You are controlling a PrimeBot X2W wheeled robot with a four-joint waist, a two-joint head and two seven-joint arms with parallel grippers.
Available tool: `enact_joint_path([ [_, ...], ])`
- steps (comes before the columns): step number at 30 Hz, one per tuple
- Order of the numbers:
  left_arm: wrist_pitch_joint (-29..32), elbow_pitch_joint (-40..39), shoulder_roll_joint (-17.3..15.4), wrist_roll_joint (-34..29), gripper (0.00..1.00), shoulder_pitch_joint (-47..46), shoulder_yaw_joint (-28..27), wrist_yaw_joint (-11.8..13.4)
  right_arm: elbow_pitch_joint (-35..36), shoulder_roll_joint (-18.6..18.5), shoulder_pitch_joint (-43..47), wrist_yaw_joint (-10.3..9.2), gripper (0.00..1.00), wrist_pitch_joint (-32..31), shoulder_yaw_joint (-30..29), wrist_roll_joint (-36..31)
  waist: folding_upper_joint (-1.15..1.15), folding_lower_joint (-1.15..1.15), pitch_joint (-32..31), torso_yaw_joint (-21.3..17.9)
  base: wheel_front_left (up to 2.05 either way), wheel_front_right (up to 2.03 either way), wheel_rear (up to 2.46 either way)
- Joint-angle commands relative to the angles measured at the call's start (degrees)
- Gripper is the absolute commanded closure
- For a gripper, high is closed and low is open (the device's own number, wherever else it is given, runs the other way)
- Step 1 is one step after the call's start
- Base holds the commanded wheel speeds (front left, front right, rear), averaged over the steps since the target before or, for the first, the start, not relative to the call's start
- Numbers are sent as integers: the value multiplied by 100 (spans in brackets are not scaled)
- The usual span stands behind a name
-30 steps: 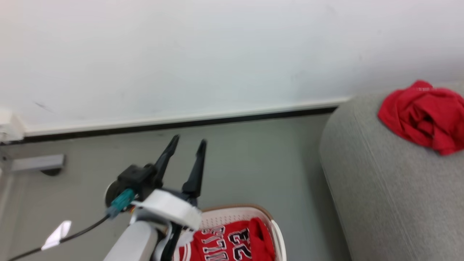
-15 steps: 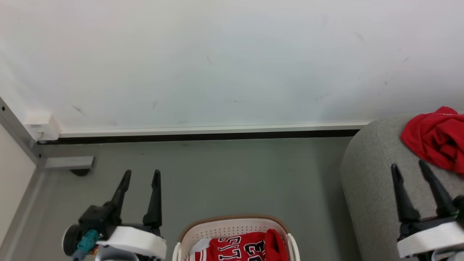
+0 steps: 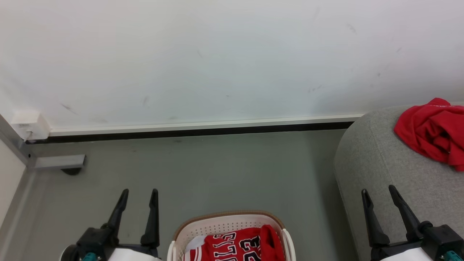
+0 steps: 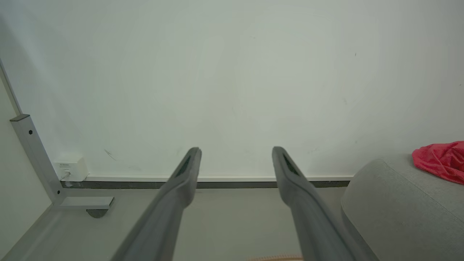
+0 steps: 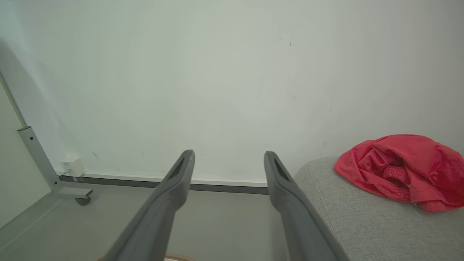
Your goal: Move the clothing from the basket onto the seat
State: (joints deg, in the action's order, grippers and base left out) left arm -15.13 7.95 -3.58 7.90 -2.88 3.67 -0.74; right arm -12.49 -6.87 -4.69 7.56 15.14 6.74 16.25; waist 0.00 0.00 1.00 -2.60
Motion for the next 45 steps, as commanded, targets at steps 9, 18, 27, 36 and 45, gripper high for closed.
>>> enact_joint_path([
  [9, -3, 95, 56, -142, 0, 22, -132, -136, -15, 57, -68, -14, 0, -1, -75, -68, 0, 0, -42, -17, 0, 0, 0],
  [18, -3, 146, 60, -20, 0, -2, -87, -118, -50, 48, -82, -14, 0, -1, -10, 13, 0, 0, -17, -40, 0, 0, 0],
  [27, -3, 186, 61, 8, 0, -72, -63, -97, -77, 47, -118, -15, 0, -1, 0, 38, 0, 0, 37, -86, 0, 0, 0],
  [36, -3, 229, 60, -11, 0, -147, -44, -124, -116, -31, -241, -15, 0, -1, 36, 53, 0, 0, 151, -227, 0, 0, 0],
  [45, -3, 627, 60, 4, 0, -482, 62, -201, -1, -134, -538, -15, 0, -1, -39, 28, 0, 0, 677, -622, 0, 0, 0],
])
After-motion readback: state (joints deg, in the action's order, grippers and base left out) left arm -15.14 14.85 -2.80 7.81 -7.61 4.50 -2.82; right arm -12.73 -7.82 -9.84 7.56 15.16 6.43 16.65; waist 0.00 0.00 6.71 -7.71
